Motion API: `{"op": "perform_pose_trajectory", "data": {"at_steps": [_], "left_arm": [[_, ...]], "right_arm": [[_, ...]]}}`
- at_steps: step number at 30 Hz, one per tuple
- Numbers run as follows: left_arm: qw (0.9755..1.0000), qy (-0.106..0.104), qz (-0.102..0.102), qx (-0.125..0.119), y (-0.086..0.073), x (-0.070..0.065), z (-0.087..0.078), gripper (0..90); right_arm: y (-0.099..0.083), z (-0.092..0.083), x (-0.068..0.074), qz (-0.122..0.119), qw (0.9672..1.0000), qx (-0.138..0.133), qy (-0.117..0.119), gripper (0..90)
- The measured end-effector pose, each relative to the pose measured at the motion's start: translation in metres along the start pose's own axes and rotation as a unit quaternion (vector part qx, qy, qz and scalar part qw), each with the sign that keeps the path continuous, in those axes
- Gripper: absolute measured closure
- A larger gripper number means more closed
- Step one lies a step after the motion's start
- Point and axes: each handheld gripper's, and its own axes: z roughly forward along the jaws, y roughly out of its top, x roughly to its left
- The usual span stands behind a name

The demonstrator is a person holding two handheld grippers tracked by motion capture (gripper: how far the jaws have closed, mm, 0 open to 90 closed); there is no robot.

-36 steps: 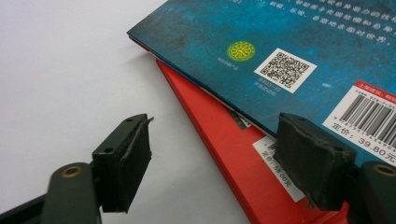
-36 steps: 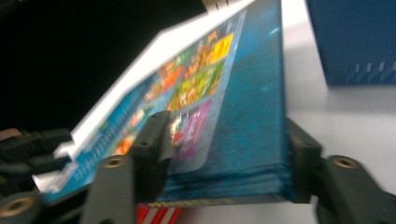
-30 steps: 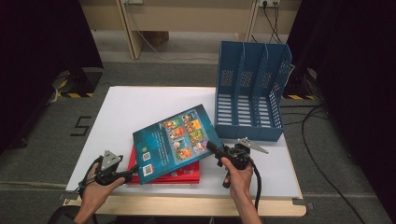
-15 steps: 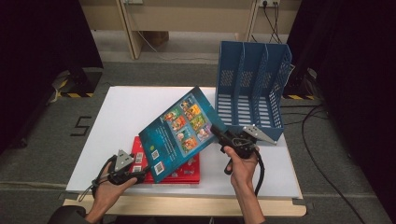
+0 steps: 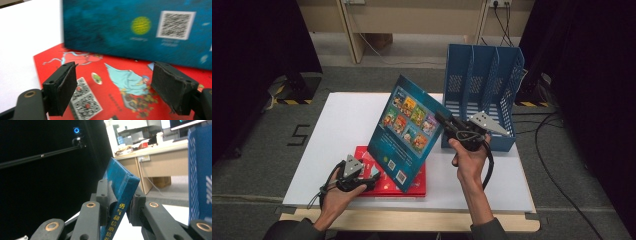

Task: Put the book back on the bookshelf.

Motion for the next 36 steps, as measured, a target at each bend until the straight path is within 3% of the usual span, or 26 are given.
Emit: {"op": "perform_pose_trajectory", "data": {"at_steps": [1,7,10,11,12,13,15,18,24,27,29,32,36], "left_arm": [[1.0000,-0.001,-0.005,-0.001,0.000,0.003,-0.001,19.8],[0.9994,0.018,-0.031,-0.003,-0.004,0.030,-0.012,19.9],[0.9984,0.033,-0.045,0.000,-0.008,0.049,-0.015,19.9],[0.9969,0.050,-0.061,0.002,-0.011,0.065,-0.018,20.0],[0.9962,0.055,-0.068,0.004,-0.012,0.072,-0.020,20.0],[0.9962,0.055,-0.068,0.004,-0.012,0.072,-0.020,19.9],[0.9942,0.066,-0.083,0.015,-0.019,0.090,-0.025,19.7],[0.9927,0.076,-0.089,0.027,-0.029,0.101,-0.029,19.5],[0.9914,0.072,-0.091,0.060,-0.040,0.107,-0.028,19.3],[0.9908,0.072,-0.087,0.075,-0.043,0.108,-0.024,19.3],[0.9905,0.073,-0.085,0.080,-0.044,0.108,-0.023,19.2],[0.9902,0.074,-0.085,0.082,-0.044,0.108,-0.023,19.3],[0.9900,0.074,-0.088,0.082,-0.045,0.109,-0.023,19.3]], "right_arm": [[0.009,0.000,0.003,-0.023,0.9997,-0.002,0.003,76.0],[0.028,-0.004,0.005,-0.063,0.9979,-0.004,0.013,77.9],[0.039,-0.010,0.010,-0.106,0.9941,-0.009,0.023,79.6],[0.040,-0.012,0.012,-0.106,0.9939,-0.013,0.025,80.5],[0.040,-0.014,0.014,-0.102,0.9943,-0.011,0.030,80.8],[0.040,-0.016,0.016,-0.107,0.9937,-0.010,0.033,81.0],[0.038,-0.017,0.019,-0.102,0.9939,-0.012,0.040,81.3],[0.037,-0.017,0.023,-0.103,0.9936,-0.013,0.044,81.1],[0.026,-0.015,0.030,-0.119,0.9919,0.006,0.043,78.9],[0.015,-0.012,0.032,-0.114,0.9922,0.010,0.049,78.7],[0.013,-0.011,0.033,-0.113,0.9923,0.012,0.050,78.5],[0.003,-0.008,0.037,-0.141,0.9888,0.026,0.041,77.9],[-0.012,-0.001,0.036,-0.138,0.9888,0.041,0.041,77.7]]}}
